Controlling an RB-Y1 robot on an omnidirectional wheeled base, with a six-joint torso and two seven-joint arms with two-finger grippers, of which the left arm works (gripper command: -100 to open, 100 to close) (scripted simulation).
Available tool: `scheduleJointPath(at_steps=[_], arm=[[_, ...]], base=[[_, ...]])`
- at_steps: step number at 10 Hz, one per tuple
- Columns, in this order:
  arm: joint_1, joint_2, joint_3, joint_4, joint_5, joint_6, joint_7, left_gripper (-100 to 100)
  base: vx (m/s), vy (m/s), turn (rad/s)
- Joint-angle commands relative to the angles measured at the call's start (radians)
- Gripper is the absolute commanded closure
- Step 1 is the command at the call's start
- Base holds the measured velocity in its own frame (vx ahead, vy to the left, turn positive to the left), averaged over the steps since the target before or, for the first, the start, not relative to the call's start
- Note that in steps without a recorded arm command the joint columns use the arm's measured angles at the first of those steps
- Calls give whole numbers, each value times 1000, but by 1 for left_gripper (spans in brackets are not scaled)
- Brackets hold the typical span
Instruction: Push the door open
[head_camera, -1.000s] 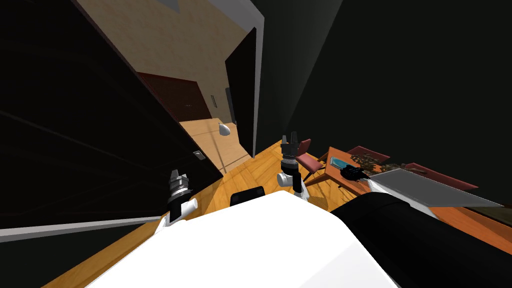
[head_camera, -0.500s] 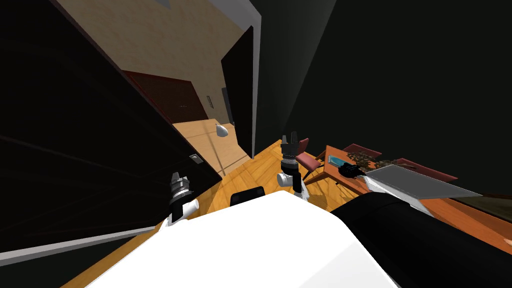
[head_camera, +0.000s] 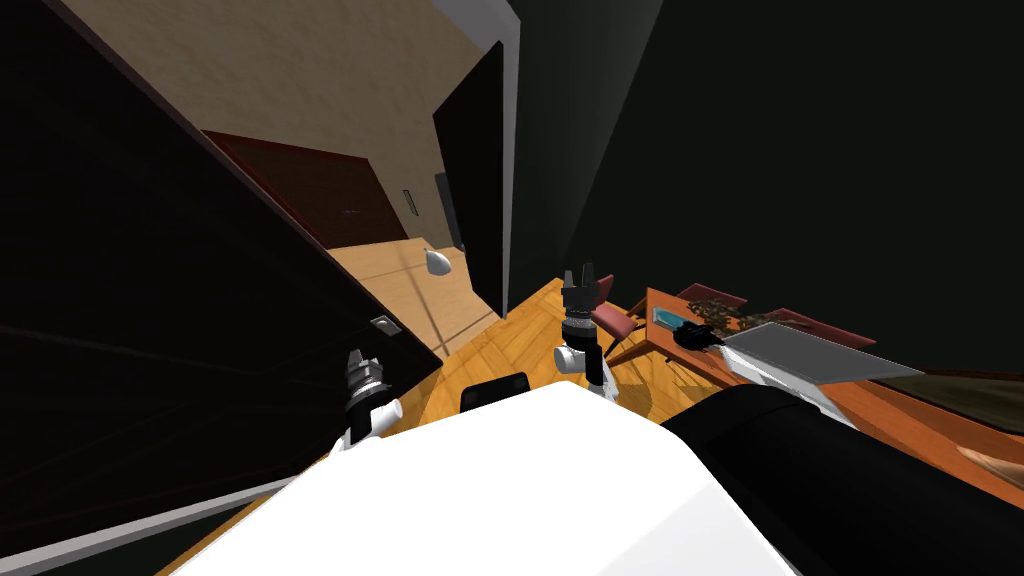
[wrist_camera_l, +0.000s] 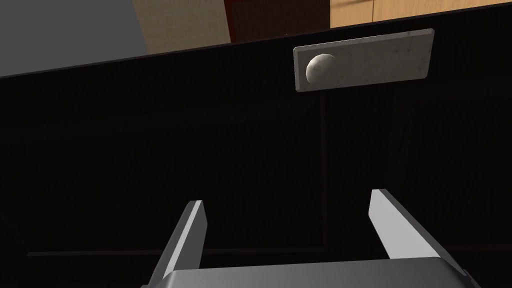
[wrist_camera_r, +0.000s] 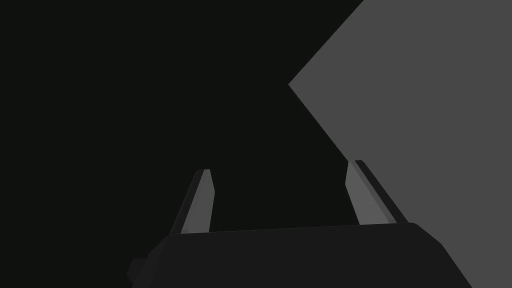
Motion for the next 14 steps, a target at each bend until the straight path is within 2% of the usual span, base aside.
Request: scheduleJointPath(at_steps=[1,3,6,8,10,12,14], arm=[[-13,-11,22,39,-4,-7,-1,-100],[-23,-16,37,68,-7,-12,-1,-100],[-49,-32,75,141,-13,-23,-1,-100],[-47,-11,70,138,-10,-27,-1,-100],[-46,-5,72,142,-9,-30,-3,-100],[-46,-3,75,146,-7,-34,-4,-100],[-46,-9,78,152,-5,-39,-6,-100]], base=[[92,51,-128],[68,50,-76],[73,62,-110],[61,50,-19],[150,107,-18],[158,121,-21],[149,110,-17]])
